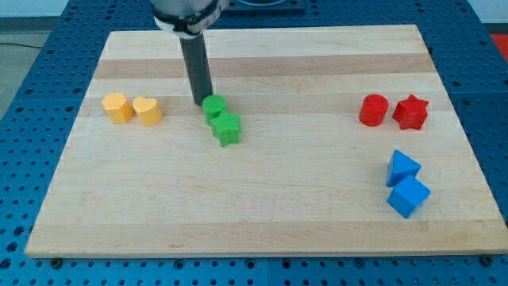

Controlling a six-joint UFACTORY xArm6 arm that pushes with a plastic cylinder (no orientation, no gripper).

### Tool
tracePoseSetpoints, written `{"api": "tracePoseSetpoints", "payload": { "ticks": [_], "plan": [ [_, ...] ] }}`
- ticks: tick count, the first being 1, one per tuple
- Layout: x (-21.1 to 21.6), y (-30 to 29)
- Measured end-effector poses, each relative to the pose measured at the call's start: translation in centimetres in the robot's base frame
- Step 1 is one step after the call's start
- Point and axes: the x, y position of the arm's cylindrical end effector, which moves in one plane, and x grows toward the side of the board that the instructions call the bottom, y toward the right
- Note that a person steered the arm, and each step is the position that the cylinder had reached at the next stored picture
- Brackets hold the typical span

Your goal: Move the green blocks downwards

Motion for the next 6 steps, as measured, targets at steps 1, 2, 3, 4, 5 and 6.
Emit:
{"api": "tracePoseSetpoints", "payload": {
  "ticks": [1, 2, 3, 4, 5, 6],
  "plan": [
    [3.3, 0.2],
    [5.3, 0.9],
    [5.3, 3.2],
    [5.3, 5.9],
    [5.0, 7.2],
    [3.7, 5.1]
  ]
}}
